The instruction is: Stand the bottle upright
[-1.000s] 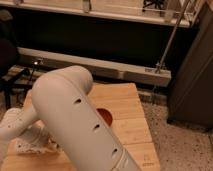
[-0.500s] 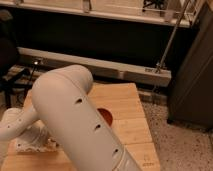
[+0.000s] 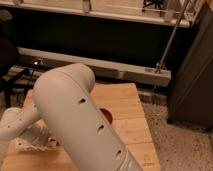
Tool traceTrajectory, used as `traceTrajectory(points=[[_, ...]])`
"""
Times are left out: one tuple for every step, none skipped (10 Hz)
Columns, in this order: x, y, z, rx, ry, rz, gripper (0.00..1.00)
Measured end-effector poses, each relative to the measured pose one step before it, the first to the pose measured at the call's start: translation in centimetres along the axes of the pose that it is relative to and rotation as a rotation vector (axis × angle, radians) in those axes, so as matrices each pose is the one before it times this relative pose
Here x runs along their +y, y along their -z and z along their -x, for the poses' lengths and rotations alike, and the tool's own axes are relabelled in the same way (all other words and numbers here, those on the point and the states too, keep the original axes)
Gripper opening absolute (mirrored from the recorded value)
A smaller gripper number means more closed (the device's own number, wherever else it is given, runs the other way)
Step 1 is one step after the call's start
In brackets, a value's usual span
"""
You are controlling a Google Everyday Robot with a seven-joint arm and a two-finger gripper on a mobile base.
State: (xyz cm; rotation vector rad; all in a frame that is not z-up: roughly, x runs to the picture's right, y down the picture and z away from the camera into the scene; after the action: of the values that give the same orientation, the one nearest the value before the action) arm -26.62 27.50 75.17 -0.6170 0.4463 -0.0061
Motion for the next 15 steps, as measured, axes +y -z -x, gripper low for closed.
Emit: traceTrajectory(points=[[-0.188, 0.348, -0.519, 0.00301, -0.00301, -0.00995, 0.37], [-0.148, 0.291, -0.419, 0.00367, 0.0002, -0.00841, 0.37], [-0.184, 0.416, -0.604, 0.00684, 0.00273, -0.01117, 0.37], [-0.16, 0.332, -0.621, 0.00883, 0.00413, -0.00985, 0.37], [-0.255, 0.493, -1.041, 0.01539, 0.00756, -0.01491, 0.37], [-0.174, 0.413, -0.877, 0.01332, 0.00768, -0.01035, 0.37], [-0.137, 0.426, -0.702, 0.00869, 0.00758, -0.00753, 0.37], [-0.216, 0.712, -0.883, 0.00835, 0.00949, -0.01017, 0.37], [-0.182, 0.576, -0.737, 0.0098, 0.00961, -0.00968, 0.37], [-0.097, 0.379, -0.481, 0.00796, 0.00825, -0.00668, 0.37], [-0.084, 0.542, -0.75, 0.02386, 0.02188, -0.01511, 0.37], [-0.028, 0.431, -0.425, 0.01915, 0.01761, -0.01249, 0.37], [-0.081, 0.438, -0.387, 0.01875, 0.01642, -0.01257, 0.37], [-0.106, 0.483, -0.307, 0.01671, 0.01605, -0.01012, 0.37], [-0.185, 0.4, -0.246, 0.01659, 0.01499, -0.0102, 0.37]])
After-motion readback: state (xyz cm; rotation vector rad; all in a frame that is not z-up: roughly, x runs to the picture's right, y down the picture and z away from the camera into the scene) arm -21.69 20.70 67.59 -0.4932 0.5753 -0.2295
